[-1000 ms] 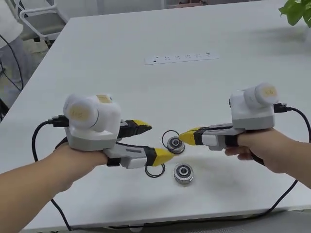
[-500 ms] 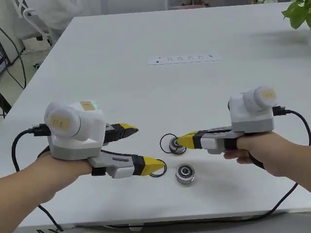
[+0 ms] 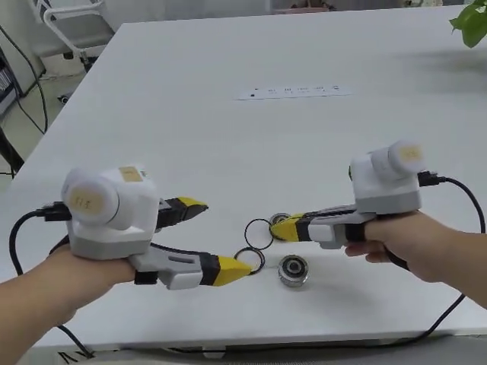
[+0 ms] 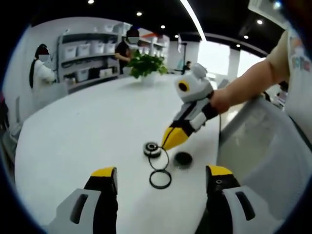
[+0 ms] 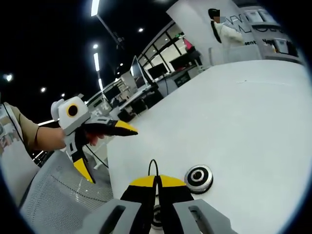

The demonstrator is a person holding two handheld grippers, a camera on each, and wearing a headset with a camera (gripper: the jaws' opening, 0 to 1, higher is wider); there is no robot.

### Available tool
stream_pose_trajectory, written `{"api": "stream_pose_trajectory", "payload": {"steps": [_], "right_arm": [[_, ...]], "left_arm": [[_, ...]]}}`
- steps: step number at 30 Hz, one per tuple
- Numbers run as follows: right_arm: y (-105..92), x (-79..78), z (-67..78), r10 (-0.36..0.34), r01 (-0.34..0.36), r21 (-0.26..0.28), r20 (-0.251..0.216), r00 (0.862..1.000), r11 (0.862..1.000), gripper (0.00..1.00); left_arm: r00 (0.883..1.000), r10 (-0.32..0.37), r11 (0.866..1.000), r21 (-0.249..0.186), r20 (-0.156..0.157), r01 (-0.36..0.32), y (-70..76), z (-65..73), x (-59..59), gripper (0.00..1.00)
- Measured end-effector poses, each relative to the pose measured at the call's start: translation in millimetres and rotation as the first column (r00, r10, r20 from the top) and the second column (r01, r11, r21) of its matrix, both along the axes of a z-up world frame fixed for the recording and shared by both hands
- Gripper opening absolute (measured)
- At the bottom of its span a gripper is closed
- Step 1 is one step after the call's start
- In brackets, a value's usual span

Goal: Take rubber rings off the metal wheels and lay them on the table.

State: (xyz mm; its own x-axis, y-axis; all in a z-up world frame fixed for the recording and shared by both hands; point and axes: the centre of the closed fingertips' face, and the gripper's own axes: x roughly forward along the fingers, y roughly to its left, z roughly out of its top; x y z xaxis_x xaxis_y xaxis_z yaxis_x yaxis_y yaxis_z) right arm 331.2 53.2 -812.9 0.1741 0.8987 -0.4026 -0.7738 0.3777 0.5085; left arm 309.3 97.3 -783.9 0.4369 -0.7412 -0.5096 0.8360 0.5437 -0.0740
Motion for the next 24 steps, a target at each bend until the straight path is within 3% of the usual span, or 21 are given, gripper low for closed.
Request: {"api": "stream_pose_trajectory", "payload": {"steps": [24], "right_arm": [[17.6,-16.1,-31.2,0.079,-0.081,-0.078,-0.038,0.996,0.994,0.00]], "left_arm": [[1.000,0.025,1.000,0.016,-0.014,-0.025,16.0,-8.1,-6.9,0.77]]}}
